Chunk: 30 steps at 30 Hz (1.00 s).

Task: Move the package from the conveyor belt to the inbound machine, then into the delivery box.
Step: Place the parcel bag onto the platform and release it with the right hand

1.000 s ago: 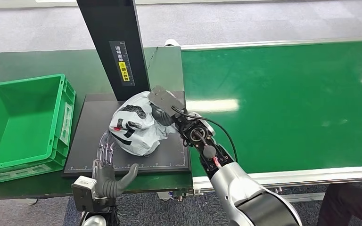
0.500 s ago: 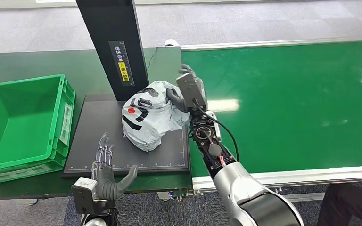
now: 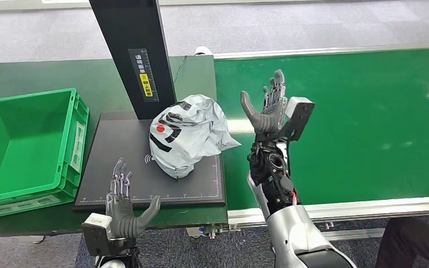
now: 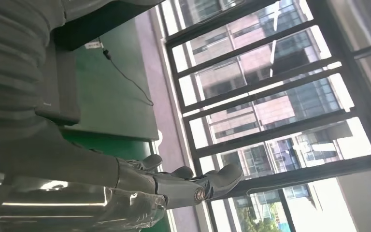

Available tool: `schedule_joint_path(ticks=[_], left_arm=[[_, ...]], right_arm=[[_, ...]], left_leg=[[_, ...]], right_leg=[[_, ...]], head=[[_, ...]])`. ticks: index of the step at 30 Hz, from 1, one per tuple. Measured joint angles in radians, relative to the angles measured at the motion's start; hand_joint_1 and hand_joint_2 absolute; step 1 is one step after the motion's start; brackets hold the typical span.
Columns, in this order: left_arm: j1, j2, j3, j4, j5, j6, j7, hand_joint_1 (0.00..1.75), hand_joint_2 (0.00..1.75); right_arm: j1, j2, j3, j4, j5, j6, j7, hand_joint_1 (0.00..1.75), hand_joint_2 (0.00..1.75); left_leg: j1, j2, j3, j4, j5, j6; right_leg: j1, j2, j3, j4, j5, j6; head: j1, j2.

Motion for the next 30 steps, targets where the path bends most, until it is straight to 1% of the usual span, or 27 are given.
schedule_joint_path(ticks=[4,8,10,12,16,19,25,28,30], left_arm=[[0.014,0.002,0.011,-0.017,0.006,0.039,-0.004,0.0,1.75],[0.026,0.007,0.034,-0.05,0.006,0.073,-0.005,0.0,1.75],[0.035,0.008,0.045,-0.075,0.004,0.109,-0.006,0.0,1.75],[0.043,0.008,0.06,-0.105,0.002,0.176,-0.006,0.0,1.75],[0.062,0.006,0.093,-0.172,0.007,0.346,-0.006,0.0,1.75],[0.071,0.006,0.103,-0.218,0.019,0.403,-0.007,0.0,1.75],[0.062,0.006,0.102,-0.237,-0.014,0.396,-0.003,0.0,1.75],[0.029,0.006,0.089,-0.2,-0.072,0.363,0.02,0.0,1.75],[-0.006,0.005,0.072,-0.146,-0.124,0.335,0.044,0.0,1.75]], right_arm=[[0.098,-0.005,0.006,-0.107,-0.062,0.032,0.0,0.0,1.75],[0.177,-0.007,0.019,-0.192,-0.085,0.04,-0.001,0.0,1.75],[0.207,-0.007,0.026,-0.228,-0.091,0.043,-0.001,0.0,1.75],[0.238,-0.007,0.031,-0.261,-0.096,0.047,-0.001,0.0,1.75],[0.298,-0.004,0.046,-0.325,-0.098,0.055,0.004,0.0,1.75],[0.327,-0.001,0.054,-0.358,-0.096,0.055,0.01,0.0,1.75],[0.356,0.005,0.055,-0.397,-0.101,0.064,0.021,0.0,1.75],[0.364,0.009,0.054,-0.412,-0.106,0.083,0.025,0.0,1.75],[0.368,0.013,0.054,-0.424,-0.11,0.094,0.027,0.0,1.75]], left_leg=[[0.0,0.0,0.0,0.0,0.0,0.0],[0.0,0.0,0.0,0.0,0.0,0.0],[0.0,0.0,0.0,0.0,0.0,0.0],[0.0,0.0,0.0,0.0,0.0,0.0],[0.0,0.0,0.0,0.0,0.0,0.0],[0.0,0.0,0.0,0.0,0.0,0.0],[0.0,0.0,0.0,0.0,0.0,0.0],[0.0,0.0,0.001,0.0,0.0,0.0],[0.0,0.0,0.001,0.0,0.0,0.0]], right_leg=[[0.0,0.0,0.0,0.0,0.0,0.0],[0.0,0.0,0.0,0.0,0.0,0.0],[0.0,0.0,0.0,0.0,0.0,0.0],[0.0,0.0,0.0,0.0,0.0,0.0],[0.0,0.0,0.0,0.0,0.0,0.0],[0.0,0.0,0.0,0.0,0.0,0.0],[0.0,0.0,0.001,0.0,0.0,0.0],[0.0,0.0,0.001,0.0,0.0,0.0],[0.0,0.0,0.001,0.0,0.0,0.0]], head=[[0.0,0.0],[0.0,0.0],[0.0,0.0],[0.0,0.0],[0.0,0.0],[0.0,0.0],[0.0,0.0],[0.0,0.0],[0.0,0.0]])
